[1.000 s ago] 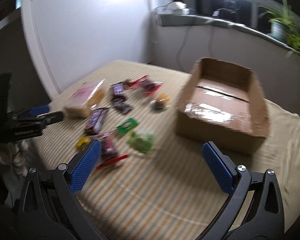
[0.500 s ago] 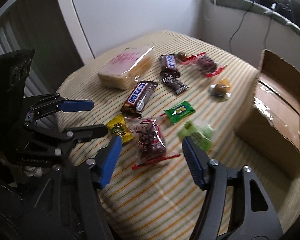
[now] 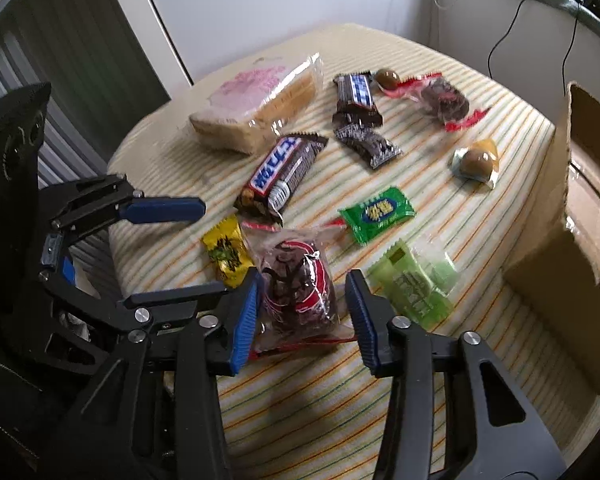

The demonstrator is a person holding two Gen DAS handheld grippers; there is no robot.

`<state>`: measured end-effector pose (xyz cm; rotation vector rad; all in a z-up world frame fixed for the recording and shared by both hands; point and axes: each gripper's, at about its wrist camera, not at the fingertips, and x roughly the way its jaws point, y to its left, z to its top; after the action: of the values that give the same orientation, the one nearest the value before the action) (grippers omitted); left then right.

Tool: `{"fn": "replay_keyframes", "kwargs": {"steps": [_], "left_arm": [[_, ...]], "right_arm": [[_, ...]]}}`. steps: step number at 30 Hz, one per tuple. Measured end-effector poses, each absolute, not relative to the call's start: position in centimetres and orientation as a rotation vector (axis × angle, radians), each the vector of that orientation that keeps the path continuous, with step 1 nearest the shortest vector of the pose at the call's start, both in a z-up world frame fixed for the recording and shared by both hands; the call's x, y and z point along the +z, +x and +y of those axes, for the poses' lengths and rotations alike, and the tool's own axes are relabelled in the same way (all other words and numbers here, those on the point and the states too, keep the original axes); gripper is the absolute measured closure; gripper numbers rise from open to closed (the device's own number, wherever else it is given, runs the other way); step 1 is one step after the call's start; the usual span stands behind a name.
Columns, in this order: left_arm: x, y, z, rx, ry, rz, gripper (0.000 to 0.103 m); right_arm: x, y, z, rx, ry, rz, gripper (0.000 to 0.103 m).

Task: Organize snacks
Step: 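Grasp the red-wrapped chocolate with the right tool while the left tool grasps the yellow candy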

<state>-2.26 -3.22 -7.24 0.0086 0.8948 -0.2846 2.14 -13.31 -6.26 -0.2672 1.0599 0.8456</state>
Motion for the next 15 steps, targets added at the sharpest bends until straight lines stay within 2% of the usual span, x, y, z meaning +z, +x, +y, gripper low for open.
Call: {"fn": "replay_keyframes", "kwargs": {"steps": [6, 8, 10, 15], "left_arm": [[-7.88, -1.66, -3.77, -0.299, 0.045, 0.897, 0.041], [-7.89, -1.62, -3.8, -0.298, 0.052, 0.891, 0.046], [-7.86, -1.61, -3.7, -0.294, 0.051, 0.885, 0.059], [-7.87, -1.62, -3.16, -0.261, 0.034, 0.875, 0.073]], "right_arm": [[-6.38, 2.7, -14.06, 0.85, -0.215, 1.083, 0.066], [-6.44, 2.87, -14.06, 0.851, -0.208, 1.086, 0.067], [-6.46, 2.87, -13.96, 0.849, -0.206, 1.087, 0.068], [-6.22, 2.36, -14.39, 0.841, -0.201, 1.083, 0.068]]}}
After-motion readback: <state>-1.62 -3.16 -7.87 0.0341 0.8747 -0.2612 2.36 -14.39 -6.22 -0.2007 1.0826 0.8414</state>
